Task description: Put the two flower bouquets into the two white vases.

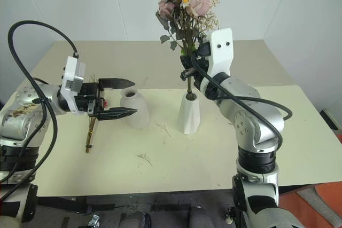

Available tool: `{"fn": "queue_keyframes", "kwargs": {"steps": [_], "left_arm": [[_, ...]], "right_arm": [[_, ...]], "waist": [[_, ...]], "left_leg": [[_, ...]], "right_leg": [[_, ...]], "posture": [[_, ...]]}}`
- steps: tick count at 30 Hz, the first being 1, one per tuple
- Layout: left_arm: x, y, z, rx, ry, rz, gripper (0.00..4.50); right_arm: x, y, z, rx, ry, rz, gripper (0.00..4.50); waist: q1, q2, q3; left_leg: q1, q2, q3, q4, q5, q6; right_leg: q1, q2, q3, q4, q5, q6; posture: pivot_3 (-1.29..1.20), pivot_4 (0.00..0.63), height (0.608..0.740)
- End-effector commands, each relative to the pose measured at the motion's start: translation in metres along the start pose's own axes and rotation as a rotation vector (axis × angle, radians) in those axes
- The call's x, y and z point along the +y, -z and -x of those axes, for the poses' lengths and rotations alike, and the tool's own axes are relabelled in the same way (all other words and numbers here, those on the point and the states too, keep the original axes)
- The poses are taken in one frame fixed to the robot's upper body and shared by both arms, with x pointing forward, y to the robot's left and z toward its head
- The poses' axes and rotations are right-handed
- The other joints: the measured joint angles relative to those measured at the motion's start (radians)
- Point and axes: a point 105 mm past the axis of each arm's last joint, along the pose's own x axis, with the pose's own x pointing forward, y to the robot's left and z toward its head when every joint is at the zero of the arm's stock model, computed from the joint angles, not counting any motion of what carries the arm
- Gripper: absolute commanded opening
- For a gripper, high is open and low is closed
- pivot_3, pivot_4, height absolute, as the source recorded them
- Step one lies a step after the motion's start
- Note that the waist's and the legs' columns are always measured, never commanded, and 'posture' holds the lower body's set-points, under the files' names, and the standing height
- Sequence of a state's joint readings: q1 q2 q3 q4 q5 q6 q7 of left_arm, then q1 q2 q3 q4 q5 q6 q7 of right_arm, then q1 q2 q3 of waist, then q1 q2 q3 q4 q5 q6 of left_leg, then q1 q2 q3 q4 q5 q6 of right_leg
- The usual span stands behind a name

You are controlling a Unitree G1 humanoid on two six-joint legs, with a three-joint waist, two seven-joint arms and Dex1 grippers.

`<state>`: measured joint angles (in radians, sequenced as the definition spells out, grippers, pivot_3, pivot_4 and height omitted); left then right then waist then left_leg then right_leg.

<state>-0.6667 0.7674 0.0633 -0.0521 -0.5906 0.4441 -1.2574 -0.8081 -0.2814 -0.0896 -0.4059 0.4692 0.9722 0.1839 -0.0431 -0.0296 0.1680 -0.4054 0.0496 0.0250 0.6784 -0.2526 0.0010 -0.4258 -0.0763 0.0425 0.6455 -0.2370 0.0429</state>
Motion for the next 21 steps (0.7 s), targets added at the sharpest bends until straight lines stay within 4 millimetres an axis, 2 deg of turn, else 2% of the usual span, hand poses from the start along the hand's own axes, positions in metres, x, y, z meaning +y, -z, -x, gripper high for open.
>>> {"fn": "queue_keyframes", "kwargs": {"steps": [1, 12, 21], "left_arm": [[0.002, -0.017, 0.005, -0.027, -0.013, -0.059, 4.50], [0.003, -0.016, 0.004, -0.031, -0.009, -0.054, 4.50], [0.004, -0.016, 0.002, -0.035, -0.002, -0.053, 4.50]], "right_arm": [[0.003, -0.003, 0.003, -0.026, -0.012, 0.024, 0.23], [0.014, -0.010, 0.018, -0.059, -0.045, 0.074, 0.23], [0.019, -0.018, 0.021, -0.130, -0.046, 0.094, 0.23]], "waist": [[0.000, 0.000, 0.000], [0.003, 0.000, 0.000], [0.002, 0.000, 0.000]], "left_leg": [[0.000, 0.000, 0.000, 0.000, 0.000, 0.000], [0.000, 0.000, 0.000, 0.000, 0.000, 0.000], [0.000, 0.000, 0.000, 0.000, 0.000, 0.000]], "right_leg": [[0.000, 0.000, 0.000, 0.000, 0.000, 0.000], [0.000, 0.000, 0.000, -0.001, 0.000, 0.000], [0.000, 0.000, 0.000, -0.003, 0.000, 0.000]], "posture": [[0.00, 0.150, 0.740], [0.00, 0.150, 0.740], [0.00, 0.150, 0.740]]}}
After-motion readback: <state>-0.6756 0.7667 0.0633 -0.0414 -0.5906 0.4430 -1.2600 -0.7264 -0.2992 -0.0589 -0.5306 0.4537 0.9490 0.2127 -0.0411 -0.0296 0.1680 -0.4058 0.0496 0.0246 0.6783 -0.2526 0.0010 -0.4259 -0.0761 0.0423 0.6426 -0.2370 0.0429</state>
